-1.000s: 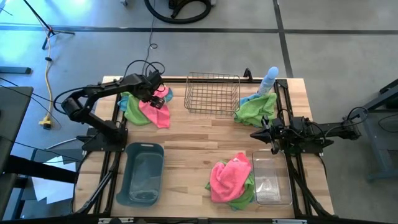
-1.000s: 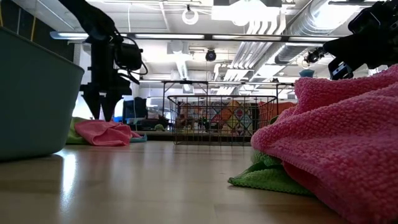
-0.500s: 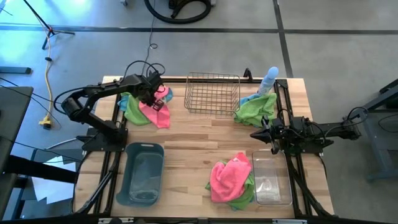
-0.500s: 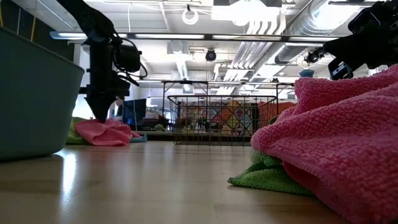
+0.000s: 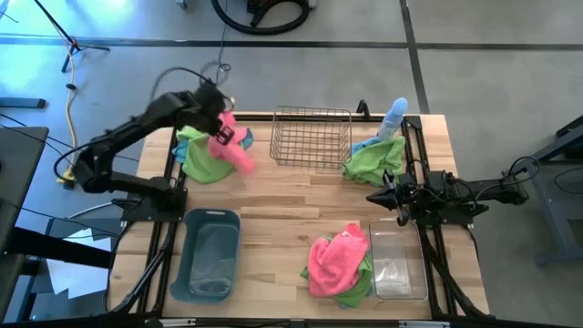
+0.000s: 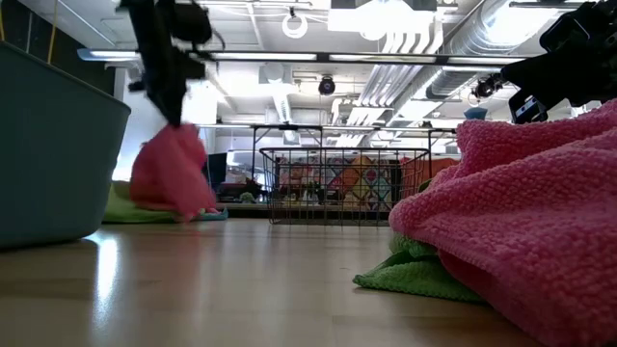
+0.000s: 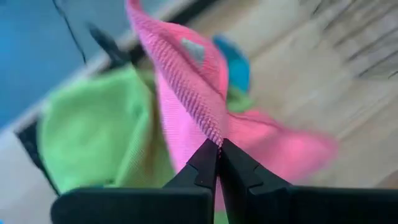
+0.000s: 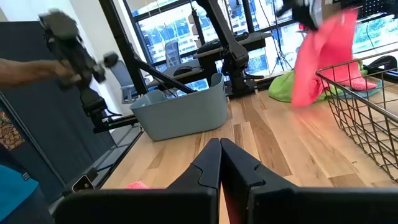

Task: Sort microfiber towel by color & place in baskets
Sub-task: Put the top pink towel into the blue bin

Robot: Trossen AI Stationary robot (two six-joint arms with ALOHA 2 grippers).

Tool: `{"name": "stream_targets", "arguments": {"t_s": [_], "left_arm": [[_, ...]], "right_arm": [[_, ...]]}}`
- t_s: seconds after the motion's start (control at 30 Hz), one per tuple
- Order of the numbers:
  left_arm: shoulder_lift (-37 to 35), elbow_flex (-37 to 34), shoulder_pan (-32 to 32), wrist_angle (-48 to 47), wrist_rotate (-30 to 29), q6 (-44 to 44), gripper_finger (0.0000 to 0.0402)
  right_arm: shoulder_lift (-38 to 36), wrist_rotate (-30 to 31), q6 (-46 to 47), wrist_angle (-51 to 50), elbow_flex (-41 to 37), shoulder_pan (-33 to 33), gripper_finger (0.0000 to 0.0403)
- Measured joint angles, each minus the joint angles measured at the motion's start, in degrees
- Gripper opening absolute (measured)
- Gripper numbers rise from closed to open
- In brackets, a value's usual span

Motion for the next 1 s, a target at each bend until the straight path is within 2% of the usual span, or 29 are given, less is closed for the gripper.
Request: {"name": "stream_targets", "arguments": {"t_s": [0.33, 0.57, 0.77, 0.9, 1.0], "left_arm": [[-2.7, 21.7, -3.3, -1.2, -1.3, 5.0, 0.0], [-2.5, 28.4, -7.4, -1.3, -1.5, 7.4, 0.0], [-3.3, 33.3, -13.1, -4.4, 4.8, 7.5, 0.0], [-4.1, 36.9, -19.0, -10.3, 9.4, 7.9, 0.0], [-5.8, 37.5, -24.7, -12.5, 12.2, 4.8, 0.0]], "right_arm": [[0.0, 0.0, 0.0, 0.0, 0.0, 0.0, 0.0], [0.0, 0.0, 0.0, 0.0, 0.0, 0.0, 0.0], [0.0, 0.0, 0.0, 0.0, 0.0, 0.0, 0.0], [0.0, 0.0, 0.0, 0.0, 0.0, 0.0, 0.0], [0.0, 0.0, 0.0, 0.0, 0.0, 0.0, 0.0]]}}
